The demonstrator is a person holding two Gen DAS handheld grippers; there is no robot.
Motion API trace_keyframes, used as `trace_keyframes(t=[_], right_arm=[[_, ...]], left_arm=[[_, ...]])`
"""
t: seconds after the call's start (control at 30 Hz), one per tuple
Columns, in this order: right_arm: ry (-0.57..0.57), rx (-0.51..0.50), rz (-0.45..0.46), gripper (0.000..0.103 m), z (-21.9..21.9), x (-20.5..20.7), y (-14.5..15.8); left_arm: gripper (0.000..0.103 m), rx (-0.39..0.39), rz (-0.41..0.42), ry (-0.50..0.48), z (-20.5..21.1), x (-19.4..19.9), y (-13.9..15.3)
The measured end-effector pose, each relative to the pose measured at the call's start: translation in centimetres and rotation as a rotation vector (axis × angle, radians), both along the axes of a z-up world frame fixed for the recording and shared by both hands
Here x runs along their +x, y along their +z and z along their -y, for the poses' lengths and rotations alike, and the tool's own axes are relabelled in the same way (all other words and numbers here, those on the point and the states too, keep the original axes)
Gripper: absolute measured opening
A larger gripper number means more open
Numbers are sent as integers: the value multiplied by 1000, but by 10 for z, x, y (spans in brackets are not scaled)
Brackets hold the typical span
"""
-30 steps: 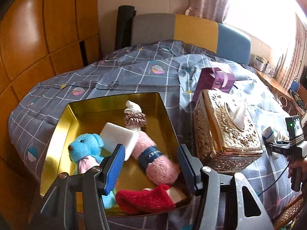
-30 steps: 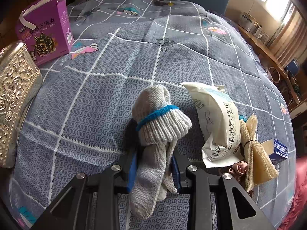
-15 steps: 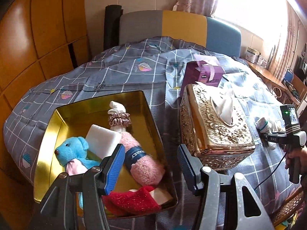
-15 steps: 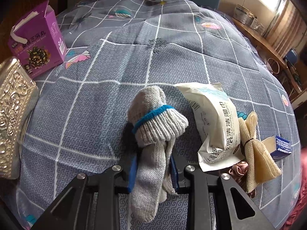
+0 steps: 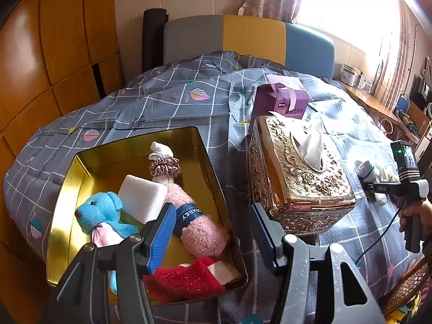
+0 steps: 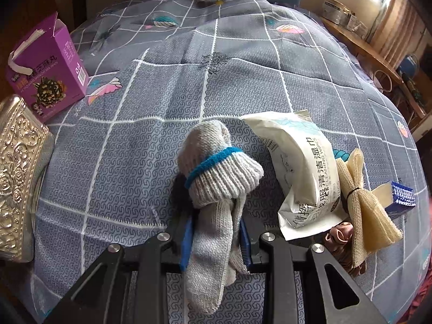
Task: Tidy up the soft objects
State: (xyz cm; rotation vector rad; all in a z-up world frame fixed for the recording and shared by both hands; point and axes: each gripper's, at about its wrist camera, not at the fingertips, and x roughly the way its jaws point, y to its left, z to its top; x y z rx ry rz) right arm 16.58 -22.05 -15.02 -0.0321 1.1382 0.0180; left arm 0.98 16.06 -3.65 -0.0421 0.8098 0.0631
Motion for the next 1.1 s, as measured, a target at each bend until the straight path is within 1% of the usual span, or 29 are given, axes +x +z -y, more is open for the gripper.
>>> trace_keyframes(t=[0.17, 0.33, 0.5, 0.6, 0.67, 0.73, 0.93, 1.1], right_arm=[[11, -36, 15, 30, -6, -3, -1], [-18, -45, 22, 30, -10, -7, 0], [-72, -36, -14, 30, -9, -2, 3], [-114, -24, -35, 28, -8, 4, 6], [-135, 2, -45, 26, -6, 7, 9], [-141, 16, -45, 26, -6, 12, 15], [-139, 0, -35, 26, -15, 27, 33], [-129, -2, -50, 26, -22, 37, 37]], left_arm=[[57, 1, 27, 7, -6, -6, 5], [57, -11, 28, 13, -13, -9, 3], [57, -22, 25, 12, -18, -12, 0], [57, -28, 28, 9, -20, -13, -1], [57, -29, 28, 12, -21, -13, -1], [57, -34, 26, 12, -22, -13, -2], [57, -41, 23, 18, -26, -14, -5], [57, -43, 23, 11, -26, -15, -5]])
